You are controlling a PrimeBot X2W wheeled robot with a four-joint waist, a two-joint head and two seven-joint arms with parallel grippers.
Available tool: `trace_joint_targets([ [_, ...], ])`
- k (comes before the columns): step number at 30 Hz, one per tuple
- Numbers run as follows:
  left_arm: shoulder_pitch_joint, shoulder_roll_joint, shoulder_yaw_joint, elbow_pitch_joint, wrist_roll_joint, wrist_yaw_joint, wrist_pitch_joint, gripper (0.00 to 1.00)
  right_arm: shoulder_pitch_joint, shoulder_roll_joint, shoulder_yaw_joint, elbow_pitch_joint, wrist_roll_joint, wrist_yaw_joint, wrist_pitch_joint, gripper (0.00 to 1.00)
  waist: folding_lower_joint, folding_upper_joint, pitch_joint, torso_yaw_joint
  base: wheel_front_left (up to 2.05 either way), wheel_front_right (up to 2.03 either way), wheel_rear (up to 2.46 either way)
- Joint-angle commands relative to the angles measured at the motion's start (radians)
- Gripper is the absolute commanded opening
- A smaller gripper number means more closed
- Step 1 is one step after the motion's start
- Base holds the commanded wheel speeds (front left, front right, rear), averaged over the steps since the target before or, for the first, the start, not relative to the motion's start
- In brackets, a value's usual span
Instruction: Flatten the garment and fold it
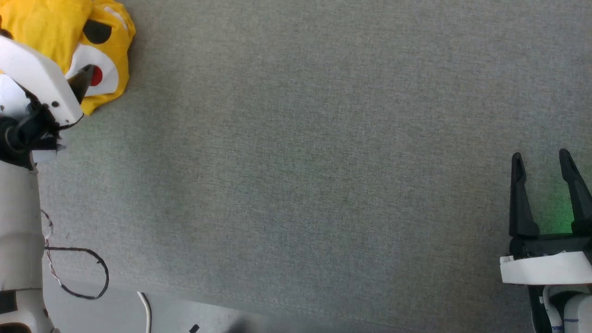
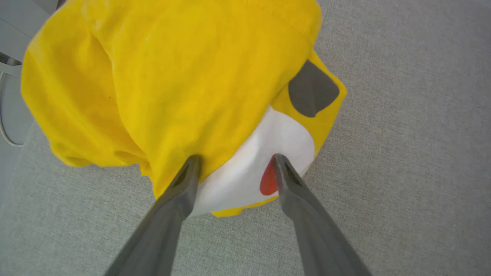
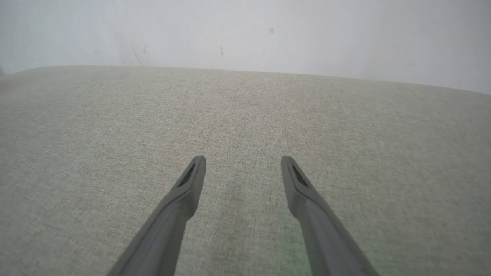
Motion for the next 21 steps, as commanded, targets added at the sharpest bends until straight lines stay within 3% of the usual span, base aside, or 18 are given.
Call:
trace_joint_targets([
  [1, 0.011, 0.007, -0.005, 0.011, 0.008, -0.012, -0.027, 0.0, -0.014, 0.001, -0.002, -0.005, -0.008, -0.002, -0.005, 1.0, -0.0001, 0.0, 0.004, -0.003, 0.0, 0.0, 0.0],
  [11, -0.005, 0.017, -0.011, 0.049, 0.004, -0.039, -0.121, 0.0, -0.02, 0.001, -0.011, 0.007, -0.003, -0.002, -0.005, 1.0, -0.0001, 0.0, -0.025, -0.011, 0.0, 0.0, 0.0],
  [21, -0.054, 0.071, -0.051, -0.004, 0.027, -0.069, -0.204, 0.0, -0.021, 0.001, 0.003, 0.045, 0.047, -0.002, -0.005, 1.0, -0.0001, 0.0, -0.122, -0.022, 0.0, 0.0, 0.0],
])
